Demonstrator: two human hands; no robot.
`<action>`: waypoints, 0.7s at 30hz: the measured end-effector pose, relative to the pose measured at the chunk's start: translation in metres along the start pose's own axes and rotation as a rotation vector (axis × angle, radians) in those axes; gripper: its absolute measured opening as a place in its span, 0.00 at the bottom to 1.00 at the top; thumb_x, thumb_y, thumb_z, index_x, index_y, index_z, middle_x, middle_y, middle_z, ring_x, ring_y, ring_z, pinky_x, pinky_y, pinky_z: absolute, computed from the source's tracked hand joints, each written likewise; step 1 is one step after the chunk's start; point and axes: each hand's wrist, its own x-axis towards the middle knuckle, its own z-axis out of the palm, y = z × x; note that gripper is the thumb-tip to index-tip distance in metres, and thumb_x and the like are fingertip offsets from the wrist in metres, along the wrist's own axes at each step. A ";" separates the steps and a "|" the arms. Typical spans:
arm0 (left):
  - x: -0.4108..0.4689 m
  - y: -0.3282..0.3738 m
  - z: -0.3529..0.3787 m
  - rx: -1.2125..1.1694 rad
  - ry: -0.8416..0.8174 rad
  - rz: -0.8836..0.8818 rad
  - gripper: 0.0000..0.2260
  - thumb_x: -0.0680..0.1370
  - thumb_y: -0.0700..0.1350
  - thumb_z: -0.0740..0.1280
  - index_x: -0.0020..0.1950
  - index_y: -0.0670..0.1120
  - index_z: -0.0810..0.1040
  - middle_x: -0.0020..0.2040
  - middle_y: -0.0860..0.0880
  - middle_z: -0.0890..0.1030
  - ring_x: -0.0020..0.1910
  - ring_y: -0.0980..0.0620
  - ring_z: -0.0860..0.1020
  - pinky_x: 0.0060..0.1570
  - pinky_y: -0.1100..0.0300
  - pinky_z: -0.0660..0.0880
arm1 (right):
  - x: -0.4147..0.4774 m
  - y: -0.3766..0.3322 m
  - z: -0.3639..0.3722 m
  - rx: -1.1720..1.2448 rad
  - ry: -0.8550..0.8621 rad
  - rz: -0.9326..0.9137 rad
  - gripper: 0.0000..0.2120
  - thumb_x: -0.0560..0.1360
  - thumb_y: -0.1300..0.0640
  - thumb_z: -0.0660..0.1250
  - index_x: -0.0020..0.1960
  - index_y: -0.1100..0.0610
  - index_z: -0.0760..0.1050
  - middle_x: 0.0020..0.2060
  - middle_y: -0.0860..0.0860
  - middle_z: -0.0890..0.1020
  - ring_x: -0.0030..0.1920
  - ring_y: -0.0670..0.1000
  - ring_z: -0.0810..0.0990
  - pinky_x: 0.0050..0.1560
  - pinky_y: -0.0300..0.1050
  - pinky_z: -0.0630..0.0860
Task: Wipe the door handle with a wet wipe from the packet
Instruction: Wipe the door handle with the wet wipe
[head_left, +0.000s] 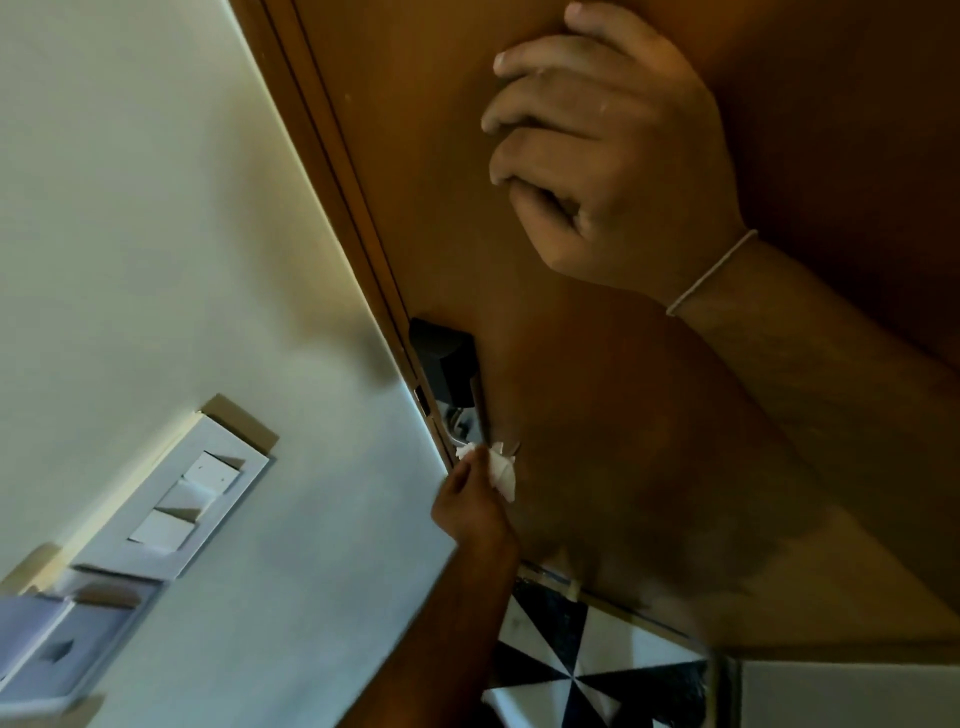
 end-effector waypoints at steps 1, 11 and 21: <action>0.004 0.002 0.001 -0.004 0.006 0.020 0.08 0.78 0.45 0.80 0.55 0.45 0.92 0.51 0.48 0.92 0.53 0.48 0.89 0.58 0.51 0.87 | 0.000 0.001 -0.001 -0.002 0.000 -0.003 0.13 0.85 0.62 0.65 0.46 0.58 0.86 0.53 0.54 0.90 0.65 0.58 0.86 0.72 0.61 0.76; 0.056 0.052 0.004 0.094 -0.084 0.131 0.03 0.78 0.42 0.81 0.48 0.50 0.92 0.33 0.59 0.88 0.40 0.57 0.89 0.40 0.68 0.82 | 0.001 0.000 0.000 0.003 -0.010 -0.030 0.13 0.86 0.61 0.64 0.46 0.59 0.85 0.53 0.55 0.89 0.67 0.58 0.85 0.61 0.62 0.81; 0.062 0.074 -0.038 0.175 -0.243 0.081 0.16 0.80 0.40 0.78 0.32 0.43 0.83 0.29 0.46 0.84 0.32 0.53 0.83 0.51 0.54 0.84 | -0.003 -0.004 0.001 0.117 0.074 0.044 0.12 0.85 0.64 0.67 0.46 0.63 0.86 0.53 0.59 0.89 0.63 0.62 0.86 0.66 0.62 0.80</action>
